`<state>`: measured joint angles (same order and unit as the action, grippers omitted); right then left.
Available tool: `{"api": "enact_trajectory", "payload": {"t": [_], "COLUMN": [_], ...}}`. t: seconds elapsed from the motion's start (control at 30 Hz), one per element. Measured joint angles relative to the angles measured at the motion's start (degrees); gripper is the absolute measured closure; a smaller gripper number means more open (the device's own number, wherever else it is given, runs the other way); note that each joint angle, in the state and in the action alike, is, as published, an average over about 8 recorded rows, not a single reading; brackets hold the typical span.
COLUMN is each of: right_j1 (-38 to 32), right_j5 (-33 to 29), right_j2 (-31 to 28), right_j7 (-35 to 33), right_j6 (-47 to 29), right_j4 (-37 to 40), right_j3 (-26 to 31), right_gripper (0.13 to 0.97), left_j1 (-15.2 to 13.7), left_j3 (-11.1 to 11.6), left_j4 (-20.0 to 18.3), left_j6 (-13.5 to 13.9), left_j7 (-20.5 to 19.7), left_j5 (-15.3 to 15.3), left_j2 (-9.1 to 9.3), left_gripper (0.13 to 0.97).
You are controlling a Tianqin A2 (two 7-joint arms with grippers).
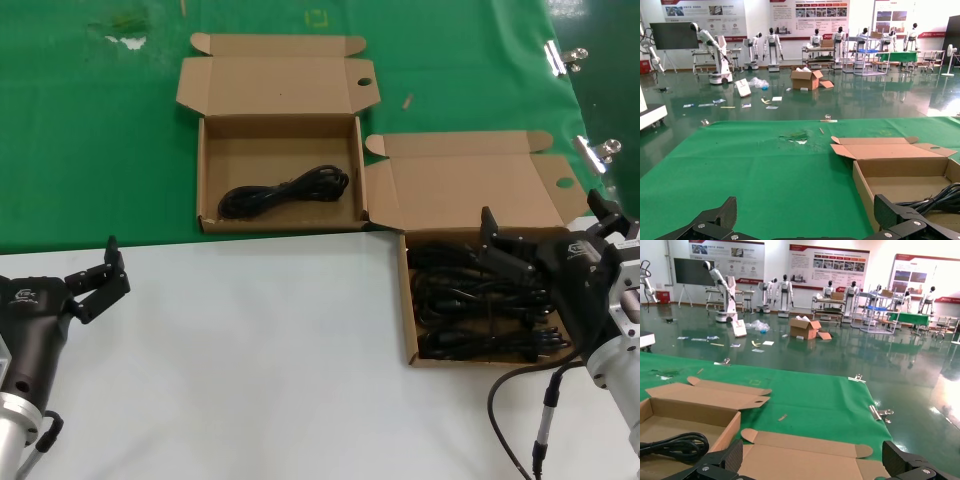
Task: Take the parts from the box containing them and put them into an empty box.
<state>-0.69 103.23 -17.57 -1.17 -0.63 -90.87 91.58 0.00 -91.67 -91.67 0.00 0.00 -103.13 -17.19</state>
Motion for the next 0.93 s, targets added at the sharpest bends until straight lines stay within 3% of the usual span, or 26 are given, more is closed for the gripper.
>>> {"api": "enact_trajectory", "payload": {"t": [0.93], "right_j1": [0.0], "right_j5": [0.0], "right_j2": [0.0], "right_j7": [0.0], "right_j6": [0.0], "right_j4": [0.0], "right_j3": [0.0], "right_gripper": [0.129], "left_j1": [0.0], "left_j3": [0.0], "left_j4": [0.0], "left_j6": [0.0], "left_j7": [0.0], "left_j5": [0.0], "left_j2": [0.00], "left_gripper": [0.132]}}
